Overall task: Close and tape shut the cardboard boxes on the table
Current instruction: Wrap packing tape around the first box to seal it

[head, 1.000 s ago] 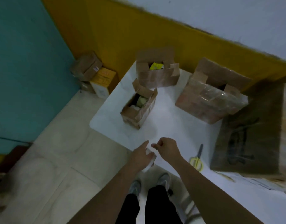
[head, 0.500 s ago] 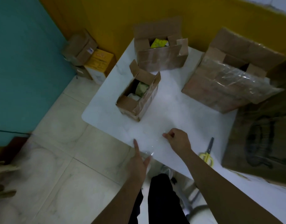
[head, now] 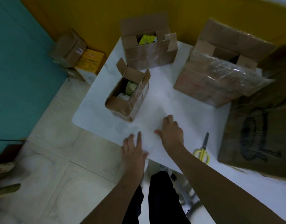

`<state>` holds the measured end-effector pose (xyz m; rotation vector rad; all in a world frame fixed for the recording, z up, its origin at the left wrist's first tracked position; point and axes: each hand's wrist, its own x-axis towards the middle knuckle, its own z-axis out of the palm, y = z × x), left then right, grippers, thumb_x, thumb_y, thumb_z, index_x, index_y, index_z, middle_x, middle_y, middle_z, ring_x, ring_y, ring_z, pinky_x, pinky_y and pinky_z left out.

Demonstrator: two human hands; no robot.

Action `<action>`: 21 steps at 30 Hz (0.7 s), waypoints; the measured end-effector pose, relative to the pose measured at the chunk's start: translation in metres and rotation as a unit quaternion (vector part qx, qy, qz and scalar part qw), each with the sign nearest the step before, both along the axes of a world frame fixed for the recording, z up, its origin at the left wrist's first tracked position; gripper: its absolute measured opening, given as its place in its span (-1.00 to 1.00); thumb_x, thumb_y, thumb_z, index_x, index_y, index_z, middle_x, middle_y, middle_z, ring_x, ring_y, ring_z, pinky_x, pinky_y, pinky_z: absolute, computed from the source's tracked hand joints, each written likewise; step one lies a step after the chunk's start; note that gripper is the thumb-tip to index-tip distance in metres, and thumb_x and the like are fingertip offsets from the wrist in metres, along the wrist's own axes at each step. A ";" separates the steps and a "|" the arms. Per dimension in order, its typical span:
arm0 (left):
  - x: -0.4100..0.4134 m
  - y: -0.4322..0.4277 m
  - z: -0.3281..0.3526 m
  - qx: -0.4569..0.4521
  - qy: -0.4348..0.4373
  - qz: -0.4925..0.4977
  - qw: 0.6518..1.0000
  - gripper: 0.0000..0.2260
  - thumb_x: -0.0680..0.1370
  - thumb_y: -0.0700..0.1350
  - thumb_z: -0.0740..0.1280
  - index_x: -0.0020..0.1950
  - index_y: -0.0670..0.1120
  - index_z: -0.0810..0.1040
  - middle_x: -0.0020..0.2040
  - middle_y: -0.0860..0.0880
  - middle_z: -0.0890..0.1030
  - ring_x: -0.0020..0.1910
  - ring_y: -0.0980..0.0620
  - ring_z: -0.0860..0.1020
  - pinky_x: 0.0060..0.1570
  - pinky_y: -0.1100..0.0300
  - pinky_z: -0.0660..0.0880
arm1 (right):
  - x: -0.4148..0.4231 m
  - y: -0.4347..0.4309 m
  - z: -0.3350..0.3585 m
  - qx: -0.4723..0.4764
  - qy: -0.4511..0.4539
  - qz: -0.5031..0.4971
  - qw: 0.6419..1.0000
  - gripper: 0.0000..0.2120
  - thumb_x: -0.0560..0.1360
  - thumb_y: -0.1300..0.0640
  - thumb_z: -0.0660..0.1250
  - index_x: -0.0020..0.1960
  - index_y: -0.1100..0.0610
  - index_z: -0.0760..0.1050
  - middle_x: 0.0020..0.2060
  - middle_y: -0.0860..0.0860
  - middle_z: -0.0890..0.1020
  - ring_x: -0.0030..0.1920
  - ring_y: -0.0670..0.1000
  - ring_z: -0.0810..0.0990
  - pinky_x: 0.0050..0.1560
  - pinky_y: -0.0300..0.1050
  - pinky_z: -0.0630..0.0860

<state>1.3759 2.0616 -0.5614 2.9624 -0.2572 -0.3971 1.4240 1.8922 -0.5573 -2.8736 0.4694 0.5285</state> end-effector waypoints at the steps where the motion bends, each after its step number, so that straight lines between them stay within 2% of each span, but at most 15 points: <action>1: 0.003 -0.002 -0.005 -0.026 -0.039 -0.068 0.997 -0.24 0.38 0.06 0.52 0.52 -0.04 0.33 0.42 -0.13 0.38 0.36 -0.16 0.41 0.21 0.00 0.48 | 0.001 -0.005 0.000 -0.003 0.000 -0.033 0.999 -0.32 0.47 -0.31 0.31 0.31 0.21 0.33 0.26 0.13 0.31 0.06 0.15 0.47 -0.12 0.01 0.47; 2: 0.005 -0.005 -0.011 -0.047 -0.068 -0.147 0.986 -0.36 0.37 -0.06 0.51 0.45 -0.04 0.45 0.41 -0.12 0.45 0.35 -0.15 0.46 0.17 0.02 0.52 | 0.001 -0.010 0.000 -0.002 -0.002 -0.058 0.998 -0.21 0.41 -0.38 0.33 0.33 0.21 0.27 0.26 0.14 0.31 0.06 0.17 0.46 -0.11 0.02 0.46; 4: 0.009 -0.009 -0.022 -0.074 -0.068 -0.275 0.956 -0.53 0.44 -0.17 0.30 0.37 -0.06 0.53 0.45 -0.07 0.44 0.40 -0.10 0.45 0.21 0.02 0.53 | 0.002 -0.018 -0.001 -0.005 -0.006 -0.058 0.998 -0.14 0.37 -0.43 0.33 0.35 0.21 0.23 0.25 0.15 0.30 0.08 0.18 0.45 -0.07 0.03 0.47; 7: 0.020 -0.007 -0.035 -0.066 -0.025 -0.358 0.931 -0.49 0.57 -0.05 0.22 0.53 -0.06 0.32 0.58 -0.03 0.20 0.54 -0.06 0.22 0.44 -0.02 0.30 | -0.001 -0.024 -0.008 0.057 -0.040 -0.082 0.994 -0.29 0.43 -0.29 0.38 0.31 0.19 0.27 0.22 0.15 0.30 0.13 0.19 0.43 -0.01 0.06 0.50; 10: 0.029 0.002 -0.038 -0.065 -0.036 -0.390 0.918 -0.47 0.63 0.03 0.15 0.59 -0.01 0.16 0.61 0.03 0.08 0.58 0.00 0.09 0.52 0.04 0.09 | -0.008 -0.026 -0.009 0.129 -0.070 -0.159 0.976 -0.47 0.52 -0.14 0.35 0.29 0.20 0.32 0.22 0.16 0.31 0.18 0.22 0.42 0.08 0.07 0.49; 13: 0.034 -0.003 -0.034 -0.071 -0.035 -0.384 0.920 -0.48 0.62 0.03 0.17 0.58 0.00 0.20 0.60 0.02 0.13 0.57 -0.01 0.14 0.49 0.05 0.14 | -0.013 -0.025 -0.003 0.178 -0.062 -0.204 0.961 -0.49 0.58 -0.12 0.27 0.35 0.20 0.32 0.26 0.16 0.30 0.21 0.24 0.45 0.18 0.06 0.46; 15: 0.038 -0.020 -0.018 -0.065 0.008 -0.351 0.934 -0.48 0.58 -0.03 0.23 0.55 0.00 0.27 0.57 -0.02 0.22 0.52 -0.06 0.25 0.38 0.02 0.29 | -0.020 -0.023 0.007 0.204 -0.054 -0.220 0.952 -0.48 0.59 -0.12 0.24 0.39 0.20 0.30 0.29 0.16 0.31 0.22 0.24 0.48 0.21 0.07 0.48; 18: 0.053 -0.051 0.019 -0.030 0.075 -0.299 0.951 -0.56 0.64 -0.04 0.15 0.53 -0.02 0.29 0.56 -0.05 0.23 0.47 -0.07 0.29 0.36 0.06 0.29 | -0.033 -0.027 0.040 0.205 -0.081 -0.211 0.952 -0.46 0.59 -0.13 0.25 0.42 0.19 0.30 0.31 0.15 0.34 0.21 0.21 0.51 0.21 0.05 0.49; 21: 0.072 -0.081 0.068 -0.119 0.086 -0.249 0.957 -0.65 0.63 -0.09 0.19 0.42 -0.05 0.45 0.37 -0.09 0.46 0.30 -0.09 0.46 0.27 0.08 0.40 | -0.046 -0.042 0.094 0.175 -0.120 -0.176 0.961 -0.46 0.59 -0.16 0.22 0.44 0.14 0.31 0.34 0.09 0.36 0.27 0.12 0.48 0.20 -0.01 0.46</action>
